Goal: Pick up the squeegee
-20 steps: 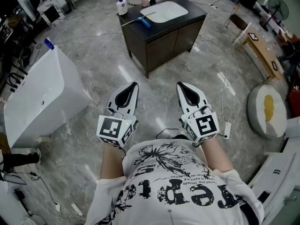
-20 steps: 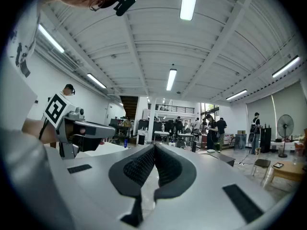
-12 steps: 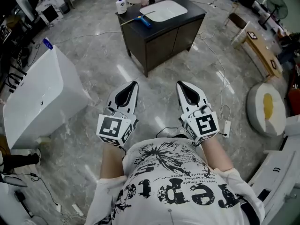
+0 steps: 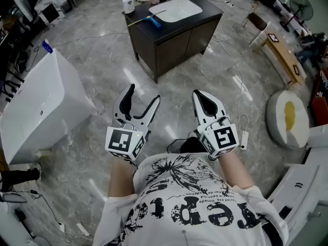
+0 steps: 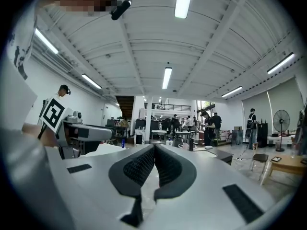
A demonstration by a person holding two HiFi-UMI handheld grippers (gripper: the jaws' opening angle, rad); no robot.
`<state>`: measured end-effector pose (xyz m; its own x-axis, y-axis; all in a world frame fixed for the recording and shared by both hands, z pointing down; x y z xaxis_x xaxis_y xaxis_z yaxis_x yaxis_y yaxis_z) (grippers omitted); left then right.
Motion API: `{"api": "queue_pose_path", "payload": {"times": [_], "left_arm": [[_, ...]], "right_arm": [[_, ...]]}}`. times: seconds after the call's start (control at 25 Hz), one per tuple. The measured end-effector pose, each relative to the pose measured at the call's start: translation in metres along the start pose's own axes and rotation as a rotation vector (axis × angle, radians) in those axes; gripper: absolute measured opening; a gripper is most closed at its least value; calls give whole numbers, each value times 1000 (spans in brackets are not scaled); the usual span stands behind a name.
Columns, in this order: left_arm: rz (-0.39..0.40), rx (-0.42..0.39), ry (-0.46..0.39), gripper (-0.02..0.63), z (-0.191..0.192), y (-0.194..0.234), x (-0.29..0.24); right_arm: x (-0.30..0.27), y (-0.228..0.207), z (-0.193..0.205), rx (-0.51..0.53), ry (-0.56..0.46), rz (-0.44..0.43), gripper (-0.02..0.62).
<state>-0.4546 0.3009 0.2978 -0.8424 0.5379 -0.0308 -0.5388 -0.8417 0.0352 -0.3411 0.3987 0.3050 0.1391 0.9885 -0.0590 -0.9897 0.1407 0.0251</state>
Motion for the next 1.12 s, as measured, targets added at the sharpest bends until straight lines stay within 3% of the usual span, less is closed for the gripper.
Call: {"api": "queue_pose_path", "payload": {"times": [0.4, 0.92, 1.12], "left_arm": [[-111, 11, 60, 334, 31, 5, -88], [-316, 32, 103, 334, 29, -34, -369], [-380, 31, 135, 334, 36, -45, -453]], "right_arm": [[-34, -100, 33, -27, 13, -46, 14], [-142, -387, 34, -7, 48, -251, 15], [-179, -468, 39, -2, 74, -322, 14]]}}
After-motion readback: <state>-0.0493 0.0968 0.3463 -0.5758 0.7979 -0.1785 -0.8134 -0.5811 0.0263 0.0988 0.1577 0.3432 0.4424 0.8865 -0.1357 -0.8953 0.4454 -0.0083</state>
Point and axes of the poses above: the fingertips, and each gripper's own axes: x backward along the fingers, y to its left, z out of its underside, the point moved 1 cm from there along x, backward along the fingers, and after that the axes turned 15 degrees about -z, right-handed, at the moved point
